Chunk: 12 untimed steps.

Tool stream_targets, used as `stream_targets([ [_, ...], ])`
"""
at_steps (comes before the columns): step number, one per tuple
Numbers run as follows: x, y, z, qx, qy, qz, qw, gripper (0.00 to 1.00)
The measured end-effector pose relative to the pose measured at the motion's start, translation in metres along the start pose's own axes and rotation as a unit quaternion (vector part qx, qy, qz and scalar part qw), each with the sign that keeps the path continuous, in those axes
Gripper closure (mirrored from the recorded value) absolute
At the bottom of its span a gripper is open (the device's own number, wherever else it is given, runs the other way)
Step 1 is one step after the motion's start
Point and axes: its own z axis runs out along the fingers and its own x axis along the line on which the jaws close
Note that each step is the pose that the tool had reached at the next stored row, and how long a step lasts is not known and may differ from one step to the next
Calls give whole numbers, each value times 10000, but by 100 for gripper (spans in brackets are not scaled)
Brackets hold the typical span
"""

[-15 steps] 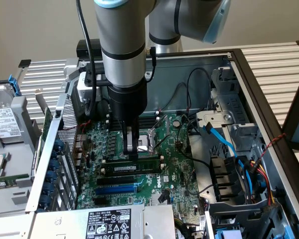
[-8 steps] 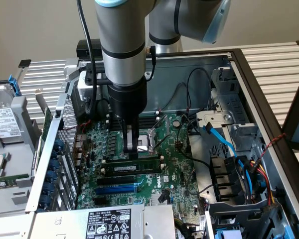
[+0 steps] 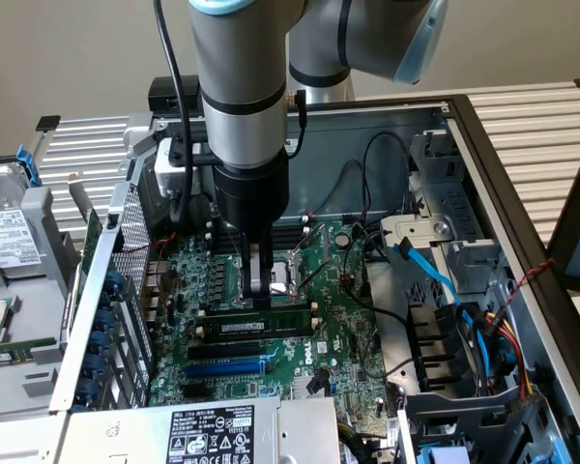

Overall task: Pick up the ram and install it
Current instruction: 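Press down the ram until it locks into place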

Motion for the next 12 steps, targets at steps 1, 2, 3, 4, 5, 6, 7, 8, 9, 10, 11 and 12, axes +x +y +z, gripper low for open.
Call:
stream_targets([
  [1, 0, 0, 0, 0, 0, 0, 10000, 89],
  [2, 0, 0, 0, 0, 0, 0, 10000, 89],
  [3, 0, 0, 0, 0, 0, 1, 10000, 89],
  [4, 0, 0, 0, 0, 0, 0, 10000, 89],
  [5, 1, 0, 2, 0, 0, 0, 10000, 89],
  [6, 1, 0, 7, 1, -1, 1, 10000, 89],
  [7, 1, 0, 8, 0, 1, 0, 10000, 89],
  [8, 1, 0, 8, 0, 1, 0, 10000, 89],
  [9, 1, 0, 8, 0, 1, 0, 10000, 89],
  [10, 2, -2, 10, 0, 2, 0, 10000, 89],
  [11, 2, -3, 18, 1, 0, 0, 10000, 89],
  [12, 3, -3, 27, 0, 1, 1, 10000, 89],
])
